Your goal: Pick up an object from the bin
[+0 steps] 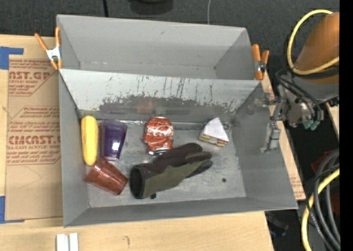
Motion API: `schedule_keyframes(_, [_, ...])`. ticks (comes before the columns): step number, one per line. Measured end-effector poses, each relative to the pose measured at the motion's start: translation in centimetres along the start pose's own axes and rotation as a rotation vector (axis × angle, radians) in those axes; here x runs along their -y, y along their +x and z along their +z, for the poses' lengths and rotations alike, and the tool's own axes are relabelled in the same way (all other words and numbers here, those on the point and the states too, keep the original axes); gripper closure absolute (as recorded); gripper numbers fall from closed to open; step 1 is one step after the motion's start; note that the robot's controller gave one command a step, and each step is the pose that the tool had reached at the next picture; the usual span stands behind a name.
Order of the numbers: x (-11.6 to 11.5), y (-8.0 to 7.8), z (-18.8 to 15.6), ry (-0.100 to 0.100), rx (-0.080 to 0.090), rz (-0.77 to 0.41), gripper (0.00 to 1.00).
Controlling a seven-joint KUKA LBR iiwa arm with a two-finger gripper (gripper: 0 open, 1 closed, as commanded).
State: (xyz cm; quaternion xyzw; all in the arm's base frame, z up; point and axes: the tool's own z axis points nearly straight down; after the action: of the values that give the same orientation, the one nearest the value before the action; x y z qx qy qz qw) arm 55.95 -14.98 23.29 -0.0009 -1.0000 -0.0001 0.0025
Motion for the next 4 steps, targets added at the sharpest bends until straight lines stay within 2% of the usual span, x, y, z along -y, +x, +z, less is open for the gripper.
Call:
schedule_keyframes(2, [0.3, 0.6, -1.8, 0.001, 0.008, -0.036, 0.0])
schedule_keyframes(3, [-4.8, 1.2, 2.2, 0.002, 0.011, -0.043, 0.0])
schedule_keyframes(4, [-5.8, -0.3, 6.4, -0.001, 0.006, -0.075, 0.0])
